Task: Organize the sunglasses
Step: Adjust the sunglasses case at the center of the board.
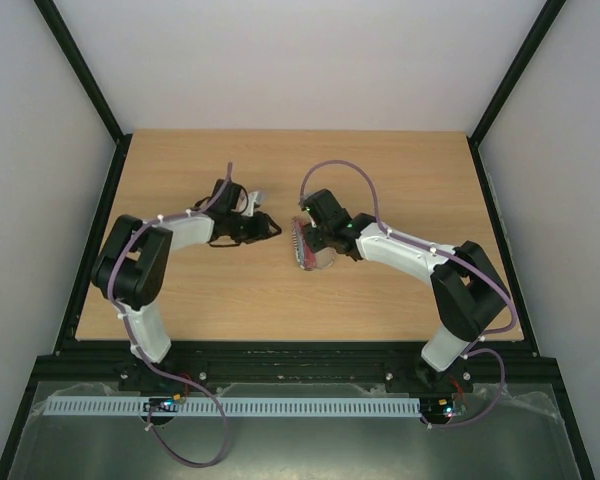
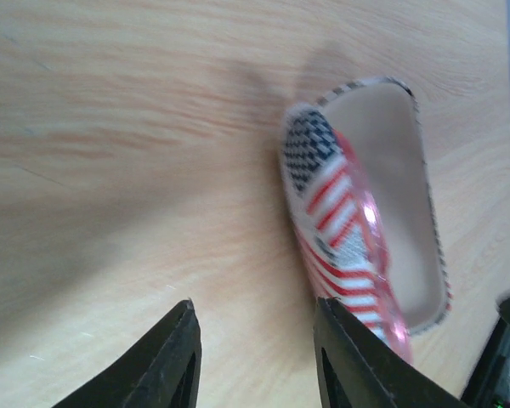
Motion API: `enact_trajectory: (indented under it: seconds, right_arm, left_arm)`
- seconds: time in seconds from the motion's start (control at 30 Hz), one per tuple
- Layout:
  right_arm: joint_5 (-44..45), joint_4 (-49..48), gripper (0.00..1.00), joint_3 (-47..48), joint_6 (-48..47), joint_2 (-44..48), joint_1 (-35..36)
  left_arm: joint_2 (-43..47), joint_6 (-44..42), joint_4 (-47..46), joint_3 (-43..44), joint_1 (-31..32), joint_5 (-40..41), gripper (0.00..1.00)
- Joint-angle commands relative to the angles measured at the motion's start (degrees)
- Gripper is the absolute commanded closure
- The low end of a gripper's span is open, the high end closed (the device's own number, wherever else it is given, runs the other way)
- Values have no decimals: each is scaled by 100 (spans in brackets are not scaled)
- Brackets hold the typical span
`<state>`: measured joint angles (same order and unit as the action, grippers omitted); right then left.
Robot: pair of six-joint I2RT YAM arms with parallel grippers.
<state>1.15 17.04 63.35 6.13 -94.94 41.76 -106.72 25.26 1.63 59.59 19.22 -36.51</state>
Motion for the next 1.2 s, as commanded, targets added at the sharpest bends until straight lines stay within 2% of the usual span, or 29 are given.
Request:
enact_trajectory:
  seconds: [0.0,0.17,0.27,0.4,0.53,0.7,0.9,1.07,1.17]
  right_arm:
    - [625,-155,61,45,690,40,-67]
    - [697,-179,51,-68,1443,101,-294]
    - [375,-263,46,-272,1912,213,-560]
    - [-476,-575,41,-688,2328,315,-917]
    - [-1127,-910,38,-981,2533,284,-1052]
    - [-1527,-1243,39,-1189,2722,196,-1200]
    - [-1766,-1462,49,-1225,2718,33,-1223]
    - [-1975,-1564,50,-1166,2736,-100,-1223]
    - [-1834,-1536,47,-1151,2782,-156,-1223]
  left_arm:
    - [476,768,-932,-449,511,109,59]
    - [513,1179,-1364,-641,835,230,56]
    - [494,1217,-1337,-657,846,396,63]
    - [485,1250,-1402,-705,846,388,74]
    - [500,1258,-1449,-758,846,336,75]
    - [321,1385,-1491,-812,839,457,75]
    - [152,1747,-2029,-920,837,112,80]
    - [58,1673,-1905,-871,833,116,83]
    - [11,1679,-1952,-887,833,83,85]
